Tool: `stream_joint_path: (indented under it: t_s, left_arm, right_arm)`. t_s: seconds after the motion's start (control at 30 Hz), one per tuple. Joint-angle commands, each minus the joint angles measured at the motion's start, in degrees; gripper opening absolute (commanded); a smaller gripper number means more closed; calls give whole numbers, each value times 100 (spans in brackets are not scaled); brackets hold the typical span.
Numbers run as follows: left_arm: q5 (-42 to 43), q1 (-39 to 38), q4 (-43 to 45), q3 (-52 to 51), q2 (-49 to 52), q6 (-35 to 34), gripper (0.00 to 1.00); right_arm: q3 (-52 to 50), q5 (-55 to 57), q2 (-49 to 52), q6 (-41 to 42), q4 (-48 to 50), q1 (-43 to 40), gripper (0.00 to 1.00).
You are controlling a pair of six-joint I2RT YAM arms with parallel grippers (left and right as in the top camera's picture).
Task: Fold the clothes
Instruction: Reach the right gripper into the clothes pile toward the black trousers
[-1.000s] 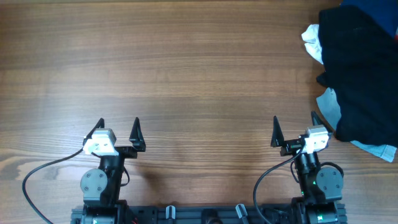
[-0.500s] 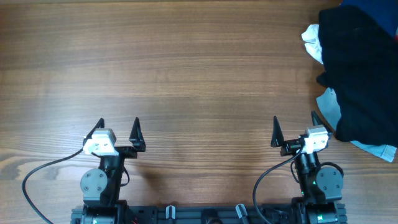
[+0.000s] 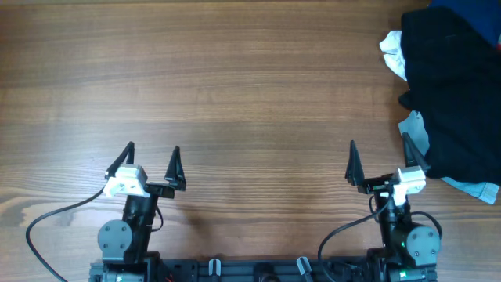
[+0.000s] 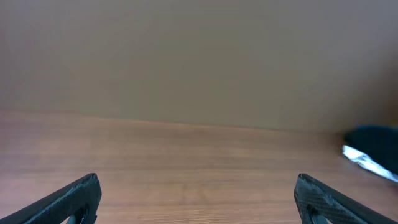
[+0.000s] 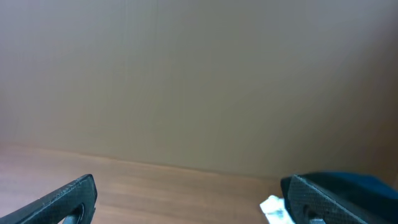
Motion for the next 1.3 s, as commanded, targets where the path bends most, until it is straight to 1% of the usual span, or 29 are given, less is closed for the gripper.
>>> stream_joint_path:
  t_s: [0.0,0.13,0.23,0.33,0.4,0.5,0.53,0.63,0.7,0.77,0.83,0.93,0.97,1.03,1.13,1.2,1.27]
  left_arm:
    - [334,-31,-42,385,199,-13,100]
    - [343,-31,-216,1045,885,-11,100]
    - [614,-31,-393,1659,1655,-22,100]
    - [1043,-31,-745,2623,2817,-468,100]
    - [1445,-31,-1152,3418,3716,-466,100]
    - [1517,-33,-2059,4599,4887,-409,100]
    - [1493,-35,-2540,5128,5368,-350,100]
    - [1467,-37,-3558,6312,6461,-247,100]
    - [1469,-44,-4120,7012,7145,-247,100]
    - [1469,-59,-4444,7431,7604,-249,100]
    - [1471,-85,-4621,7729,8015,-249,100]
    - [1464,-127,-4529,7777,8428,-247,100]
    - [1401,-127,-4496,7777,8640,-249,100]
    - [1410,-116,-4454,7777,8843,-295,100]
    - [1449,-127,-4461,7777,9121,-297,100]
    - [1497,-127,-4485,7777,9226,-297,100]
    - [1495,-127,-4478,7777,9285,-295,100]
  right_arm:
    - [310,-136,105,-52,33,-7,100]
    - [680,-136,501,-52,35,-7,100]
    - [1025,-184,1010,-48,33,-7,100]
    - [1580,-463,1847,-48,35,-7,100]
    - [2149,-791,2671,-42,-72,-7,100]
    - [2935,-1064,3635,-33,-472,-7,100]
    - [3311,-1191,4059,-31,-713,-7,100]
    - [4232,-1460,4990,-31,-1340,-7,100]
    - [4924,-1615,5633,-33,-1908,-7,100]
    - [5506,-1757,6133,-37,-2485,-7,100]
    - [6144,-1808,6699,-50,-3154,-7,100]
    - [6859,-1808,7434,-44,-3816,-7,100]
    - [6975,-1845,7718,37,-3797,-7,100]
    - [6972,-2026,7936,214,-3698,-7,100]
    - [6972,-2297,8286,205,-3652,-7,100]
    - [6972,-2221,8454,153,-3587,-13,100]
    - [6972,-1687,8623,238,-3554,-61,100]
